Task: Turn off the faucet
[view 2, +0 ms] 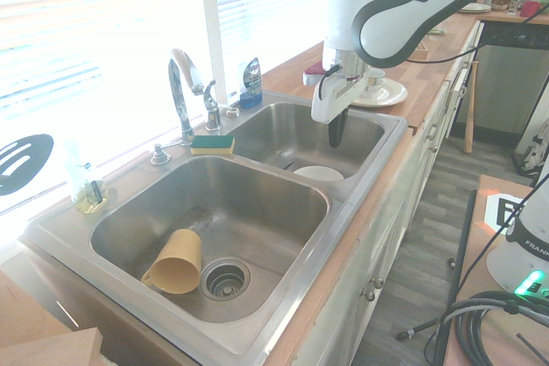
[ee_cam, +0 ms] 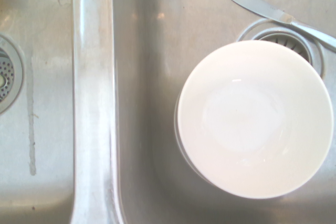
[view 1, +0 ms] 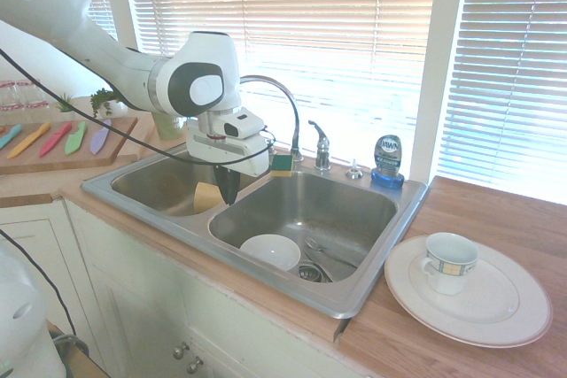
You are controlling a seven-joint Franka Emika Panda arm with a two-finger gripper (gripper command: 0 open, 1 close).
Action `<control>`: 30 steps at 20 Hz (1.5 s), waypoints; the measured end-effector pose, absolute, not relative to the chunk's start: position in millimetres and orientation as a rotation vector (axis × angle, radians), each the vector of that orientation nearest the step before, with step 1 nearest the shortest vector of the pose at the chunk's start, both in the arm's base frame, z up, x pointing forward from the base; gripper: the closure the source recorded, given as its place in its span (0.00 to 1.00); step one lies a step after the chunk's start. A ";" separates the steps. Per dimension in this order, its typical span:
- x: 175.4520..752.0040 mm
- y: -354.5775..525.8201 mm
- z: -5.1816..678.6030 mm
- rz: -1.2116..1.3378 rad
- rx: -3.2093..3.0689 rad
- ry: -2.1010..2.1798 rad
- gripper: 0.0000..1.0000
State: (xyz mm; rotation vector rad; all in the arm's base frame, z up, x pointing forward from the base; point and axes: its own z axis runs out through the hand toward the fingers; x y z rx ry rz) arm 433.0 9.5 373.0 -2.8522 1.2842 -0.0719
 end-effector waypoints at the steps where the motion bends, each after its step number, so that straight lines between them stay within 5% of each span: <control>1: 434.5 9.6 373.6 -0.076 -2.851 1.285 1.00; 30: 712.1 19.1 488.4 -0.634 -2.717 1.298 1.00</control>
